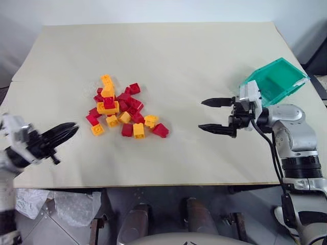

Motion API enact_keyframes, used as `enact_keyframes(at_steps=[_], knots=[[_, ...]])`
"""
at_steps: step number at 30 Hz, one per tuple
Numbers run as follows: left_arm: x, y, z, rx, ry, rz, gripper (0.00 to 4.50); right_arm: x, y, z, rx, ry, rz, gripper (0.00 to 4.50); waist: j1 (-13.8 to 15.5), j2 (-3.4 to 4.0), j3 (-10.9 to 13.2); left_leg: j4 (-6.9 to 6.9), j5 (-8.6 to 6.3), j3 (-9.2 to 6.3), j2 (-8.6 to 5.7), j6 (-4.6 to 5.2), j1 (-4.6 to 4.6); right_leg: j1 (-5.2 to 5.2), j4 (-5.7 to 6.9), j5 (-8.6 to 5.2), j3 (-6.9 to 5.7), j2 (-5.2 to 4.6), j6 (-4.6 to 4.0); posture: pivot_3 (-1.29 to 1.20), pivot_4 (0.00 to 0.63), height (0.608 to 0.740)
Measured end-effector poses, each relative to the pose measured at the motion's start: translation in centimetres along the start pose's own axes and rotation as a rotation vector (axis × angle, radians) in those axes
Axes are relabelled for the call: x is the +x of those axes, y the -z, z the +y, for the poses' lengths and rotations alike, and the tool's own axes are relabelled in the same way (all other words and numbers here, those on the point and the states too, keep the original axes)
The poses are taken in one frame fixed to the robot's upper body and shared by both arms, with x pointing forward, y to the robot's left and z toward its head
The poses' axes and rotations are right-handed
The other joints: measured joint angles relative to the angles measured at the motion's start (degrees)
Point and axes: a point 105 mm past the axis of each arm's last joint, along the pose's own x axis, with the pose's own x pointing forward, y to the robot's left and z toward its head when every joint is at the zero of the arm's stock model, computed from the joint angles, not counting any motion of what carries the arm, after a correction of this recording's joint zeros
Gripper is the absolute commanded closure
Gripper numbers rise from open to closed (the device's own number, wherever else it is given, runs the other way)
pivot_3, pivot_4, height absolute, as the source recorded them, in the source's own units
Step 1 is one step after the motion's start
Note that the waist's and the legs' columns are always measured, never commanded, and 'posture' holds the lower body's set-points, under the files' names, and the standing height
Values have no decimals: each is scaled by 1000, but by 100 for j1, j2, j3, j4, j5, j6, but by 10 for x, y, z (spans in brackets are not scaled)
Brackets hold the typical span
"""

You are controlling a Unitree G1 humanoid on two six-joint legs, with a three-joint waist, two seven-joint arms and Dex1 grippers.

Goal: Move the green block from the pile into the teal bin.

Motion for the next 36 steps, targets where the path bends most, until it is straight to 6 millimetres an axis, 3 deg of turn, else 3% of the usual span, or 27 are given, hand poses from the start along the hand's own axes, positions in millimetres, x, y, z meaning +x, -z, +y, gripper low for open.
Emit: enact_keyframes(at_steps=[13, 17, 22, 25, 30, 36], knots=[[110, 6, 23, -47, 215, 46, 4481, 11, -6, 2, 15, -1, -40, 0, 23, -4, 1, 10, -1, 10, -37, 4, -11, -1, 18, 6, -6, 7, 12, 0, 150, 740], [125, 19, 32, -67, 188, 94, 4481, 10, -5, -1, 21, 34, -43, 0, -12, -6, 2, 10, -2, 39, -36, 5, -10, -2, 19, 6, -4, 9, 13, 0, 150, 740], [118, 44, 56, -102, 17, 192, 4481, 7, -1, -3, 34, 70, -42, 0, -31, -11, 6, 15, -2, 57, -36, 6, -10, -3, 24, 7, -4, 8, 14, 0, 150, 740], [107, 44, 74, -101, -101, 223, 4481, 7, 1, -3, 39, 80, -41, 0, -19, -13, 6, 22, -4, 57, -38, 8, -11, -3, 30, 8, 0, 6, 16, 0, 150, 740], [71, 35, 106, -131, -334, 195, 4481, 3, 4, -8, 47, 105, -42, 0, -42, -15, 8, 26, -4, 54, -37, 9, -10, -5, 37, 8, 2, 6, 16, 0, 150, 740], [53, 43, 109, -163, -390, 188, 4481, 3, -2, -16, 33, 116, -51, 0, 8, -16, 8, 30, -4, 48, -37, 10, -11, -5, 38, 9, 5, 5, 18, 0, 150, 740]])
